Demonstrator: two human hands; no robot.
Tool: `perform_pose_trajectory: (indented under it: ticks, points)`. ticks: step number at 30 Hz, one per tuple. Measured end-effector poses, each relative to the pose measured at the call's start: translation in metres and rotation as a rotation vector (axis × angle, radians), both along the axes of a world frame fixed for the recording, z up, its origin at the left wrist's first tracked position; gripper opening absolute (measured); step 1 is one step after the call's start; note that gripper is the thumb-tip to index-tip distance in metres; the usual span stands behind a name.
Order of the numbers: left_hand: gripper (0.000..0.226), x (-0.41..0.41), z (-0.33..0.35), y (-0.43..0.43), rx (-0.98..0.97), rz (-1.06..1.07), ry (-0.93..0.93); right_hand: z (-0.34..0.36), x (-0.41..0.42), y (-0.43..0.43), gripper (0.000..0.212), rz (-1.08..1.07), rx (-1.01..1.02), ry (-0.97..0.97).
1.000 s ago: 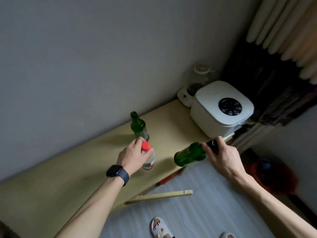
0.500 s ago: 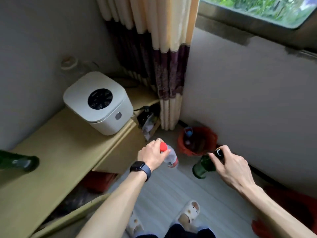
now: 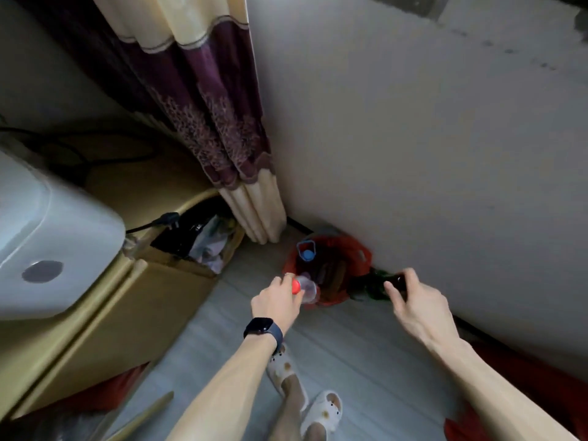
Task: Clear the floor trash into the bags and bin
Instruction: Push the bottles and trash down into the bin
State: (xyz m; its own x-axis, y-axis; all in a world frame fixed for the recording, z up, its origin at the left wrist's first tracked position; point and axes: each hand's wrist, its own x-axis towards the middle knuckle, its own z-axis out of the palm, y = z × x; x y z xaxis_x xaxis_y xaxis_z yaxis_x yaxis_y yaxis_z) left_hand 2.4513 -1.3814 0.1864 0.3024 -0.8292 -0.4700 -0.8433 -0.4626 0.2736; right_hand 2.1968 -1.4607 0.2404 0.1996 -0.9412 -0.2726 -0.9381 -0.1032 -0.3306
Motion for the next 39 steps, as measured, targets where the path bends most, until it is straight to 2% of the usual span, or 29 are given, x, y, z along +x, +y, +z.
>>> perform_pose_trajectory:
  ticks: [4, 9, 15, 18, 24, 29, 33, 37, 39]
  points:
    - [0.047, -0.017, -0.075, -0.039, 0.012, -0.017, 0.007, -0.08, 0.011, -0.044, 0.02, 0.017, 0.05, -0.024]
    - [0.046, -0.048, -0.153, -0.065, 0.024, -0.115, -0.005, -0.172, 0.029, -0.09, 0.028, 0.108, 0.088, -0.063]
    - [0.042, -0.057, -0.211, -0.078, 0.09, -0.203, -0.092, -0.24, 0.055, -0.125, 0.029, 0.193, 0.115, -0.084]
    - [0.043, -0.053, -0.233, -0.087, 0.143, -0.134, -0.06, -0.264, 0.069, -0.143, 0.031, 0.226, 0.095, -0.097]
    - [0.047, -0.026, -0.249, -0.107, 0.118, -0.09, 0.055, -0.275, 0.103, -0.178, 0.031, 0.334, 0.036, -0.115]
    - [0.031, -0.02, -0.244, -0.109, 0.136, -0.215, 0.059, -0.262, 0.102, -0.171, 0.033, 0.305, -0.031, -0.085]
    - [0.061, -0.027, -0.246, -0.102, 0.118, -0.29, 0.073, -0.268, 0.105, -0.168, 0.033, 0.324, -0.013, -0.027]
    - [0.056, -0.05, -0.253, -0.091, 0.083, -0.36, 0.107, -0.291, 0.106, -0.171, 0.038, 0.27, 0.118, 0.041]
    - [0.061, -0.059, -0.256, -0.086, 0.074, -0.42, 0.109, -0.3, 0.106, -0.172, 0.039, 0.283, 0.125, 0.062]
